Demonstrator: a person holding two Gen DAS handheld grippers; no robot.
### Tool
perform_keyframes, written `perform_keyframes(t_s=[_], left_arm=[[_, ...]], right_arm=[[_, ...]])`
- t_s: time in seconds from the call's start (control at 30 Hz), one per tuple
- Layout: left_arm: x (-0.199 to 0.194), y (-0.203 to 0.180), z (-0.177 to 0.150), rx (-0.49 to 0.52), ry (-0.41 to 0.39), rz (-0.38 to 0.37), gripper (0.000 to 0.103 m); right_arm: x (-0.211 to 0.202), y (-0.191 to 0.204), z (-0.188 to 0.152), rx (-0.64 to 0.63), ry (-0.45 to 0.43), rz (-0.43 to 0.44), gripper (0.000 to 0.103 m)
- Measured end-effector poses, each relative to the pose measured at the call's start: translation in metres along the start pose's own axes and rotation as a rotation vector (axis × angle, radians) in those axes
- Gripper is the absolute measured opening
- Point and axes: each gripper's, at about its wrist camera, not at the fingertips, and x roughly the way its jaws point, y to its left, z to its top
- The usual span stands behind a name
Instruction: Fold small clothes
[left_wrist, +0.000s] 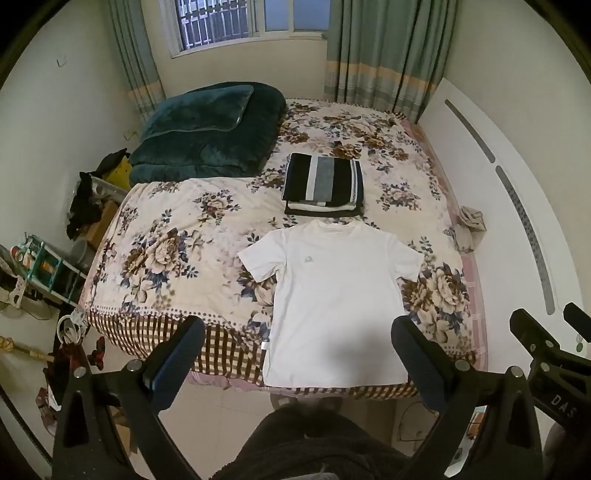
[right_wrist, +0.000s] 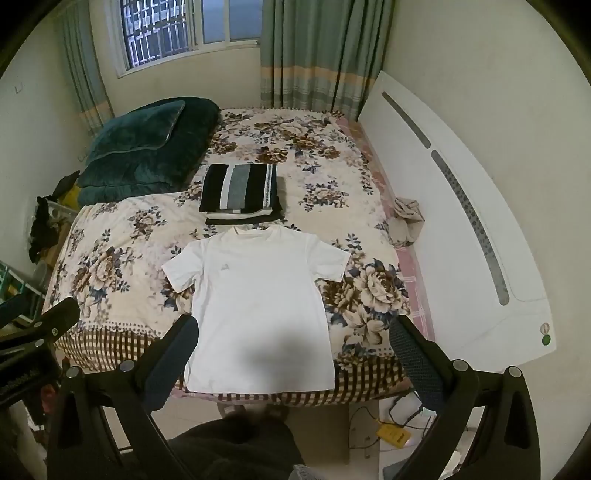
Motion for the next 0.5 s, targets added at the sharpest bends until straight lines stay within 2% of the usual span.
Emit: perform_keyframes(t_s=[0.37,0.5], left_arm=[[0.001,-0.003,-0.007,-0.006,-0.011,-0.003,0.103],[-0.001,-0.004,-0.002,-0.009,-0.014,-0.008,0.103]], right_arm=[[-0.003,0.000,0.003,-0.002,-0.006,-0.003,0.103],[-0.011,0.005,0.014,-0.008,-0.010,-0.003,0.103]])
